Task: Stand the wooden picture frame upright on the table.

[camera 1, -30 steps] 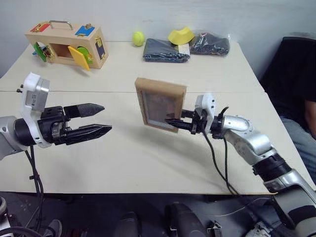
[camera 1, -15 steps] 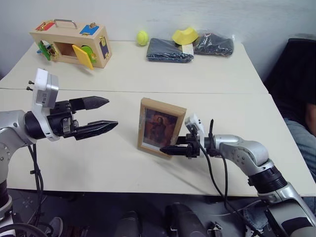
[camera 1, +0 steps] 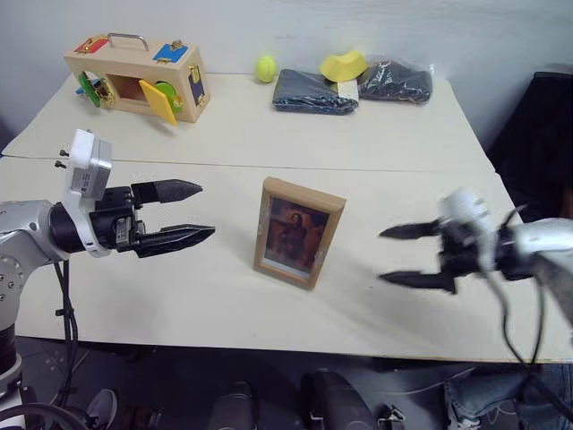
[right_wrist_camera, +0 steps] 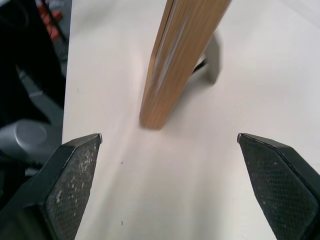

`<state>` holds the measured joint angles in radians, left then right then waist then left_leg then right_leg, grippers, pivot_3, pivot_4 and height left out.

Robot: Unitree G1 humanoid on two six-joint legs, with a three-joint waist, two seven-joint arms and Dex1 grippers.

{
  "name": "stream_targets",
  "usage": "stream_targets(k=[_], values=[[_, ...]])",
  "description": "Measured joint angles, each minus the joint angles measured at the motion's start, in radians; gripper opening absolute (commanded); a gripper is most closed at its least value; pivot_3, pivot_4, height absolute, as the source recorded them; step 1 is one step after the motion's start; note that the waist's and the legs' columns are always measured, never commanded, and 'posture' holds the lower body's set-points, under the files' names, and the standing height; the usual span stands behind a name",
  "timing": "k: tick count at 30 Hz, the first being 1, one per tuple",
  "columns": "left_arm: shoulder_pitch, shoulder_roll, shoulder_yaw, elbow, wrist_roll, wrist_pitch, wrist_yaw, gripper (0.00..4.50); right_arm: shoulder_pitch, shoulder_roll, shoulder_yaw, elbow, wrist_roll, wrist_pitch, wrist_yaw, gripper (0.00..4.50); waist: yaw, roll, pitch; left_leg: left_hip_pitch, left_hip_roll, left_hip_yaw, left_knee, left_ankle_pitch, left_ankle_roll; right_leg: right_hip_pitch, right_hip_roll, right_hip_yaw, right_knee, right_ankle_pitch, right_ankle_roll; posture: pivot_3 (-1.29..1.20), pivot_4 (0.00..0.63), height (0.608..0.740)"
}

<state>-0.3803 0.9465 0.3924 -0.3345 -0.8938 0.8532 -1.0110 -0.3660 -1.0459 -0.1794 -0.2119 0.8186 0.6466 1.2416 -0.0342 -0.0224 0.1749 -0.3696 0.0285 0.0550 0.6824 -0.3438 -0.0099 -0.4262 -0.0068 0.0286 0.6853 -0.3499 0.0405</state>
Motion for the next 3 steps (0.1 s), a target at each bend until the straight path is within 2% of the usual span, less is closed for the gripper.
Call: stream_targets(k=[3], values=[[-0.015,0.011,-0.023,0.023,0.008,-0.025,-0.033,4.5,-0.004,0.0,-0.063,-0.004,0.083,0.076,-0.001,4.47,0.0,0.0,0.0,0.0,0.0,0.0,0.0,0.0,0.0,0.0,0.0,0.0,0.001,0.0,0.0,0.0,0.15,0.74]])
